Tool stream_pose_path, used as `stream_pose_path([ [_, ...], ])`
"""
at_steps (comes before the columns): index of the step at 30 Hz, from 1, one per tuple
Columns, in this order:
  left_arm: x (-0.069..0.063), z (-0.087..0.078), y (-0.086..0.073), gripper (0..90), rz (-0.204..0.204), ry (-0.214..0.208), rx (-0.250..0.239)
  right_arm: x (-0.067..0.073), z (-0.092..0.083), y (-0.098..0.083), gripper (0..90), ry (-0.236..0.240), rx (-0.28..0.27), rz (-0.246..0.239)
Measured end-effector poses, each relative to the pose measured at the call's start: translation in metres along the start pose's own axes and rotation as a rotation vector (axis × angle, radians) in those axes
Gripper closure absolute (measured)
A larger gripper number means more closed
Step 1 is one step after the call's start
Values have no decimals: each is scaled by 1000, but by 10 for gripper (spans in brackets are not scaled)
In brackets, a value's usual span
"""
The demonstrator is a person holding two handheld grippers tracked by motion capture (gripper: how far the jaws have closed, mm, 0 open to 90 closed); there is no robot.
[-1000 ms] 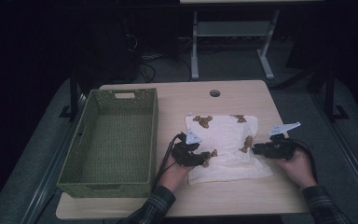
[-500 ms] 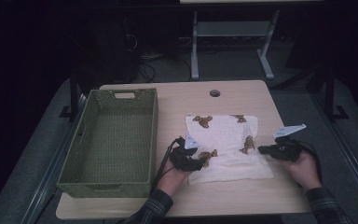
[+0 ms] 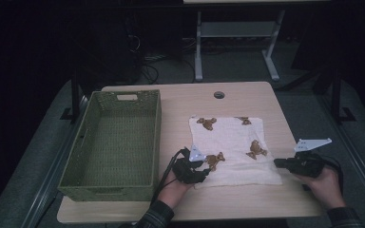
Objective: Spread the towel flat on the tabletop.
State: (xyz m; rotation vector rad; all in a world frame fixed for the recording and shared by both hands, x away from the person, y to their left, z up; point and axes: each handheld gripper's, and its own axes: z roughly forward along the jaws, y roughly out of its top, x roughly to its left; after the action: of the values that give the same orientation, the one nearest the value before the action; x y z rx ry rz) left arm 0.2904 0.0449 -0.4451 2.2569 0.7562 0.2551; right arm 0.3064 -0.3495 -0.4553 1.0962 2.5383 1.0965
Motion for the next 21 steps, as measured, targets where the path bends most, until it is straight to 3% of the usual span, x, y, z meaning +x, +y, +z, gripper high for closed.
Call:
stream_pose_path([
  [2, -2, 1, -3, 712, 2, -15, 26, 9, -2, -6, 895, 15, 4, -16],
  [7, -6, 5, -9, 801, 14, -22, 79, 20, -3, -15, 898, 41, 31, -35],
  [11, -8, 6, -13, 819, 27, -28, 115, 26, -3, -22, 899, 52, 57, -44],
  [21, -17, -2, -20, 850, 53, -29, 137, 34, -9, -33, 900, 82, 66, -77],
])
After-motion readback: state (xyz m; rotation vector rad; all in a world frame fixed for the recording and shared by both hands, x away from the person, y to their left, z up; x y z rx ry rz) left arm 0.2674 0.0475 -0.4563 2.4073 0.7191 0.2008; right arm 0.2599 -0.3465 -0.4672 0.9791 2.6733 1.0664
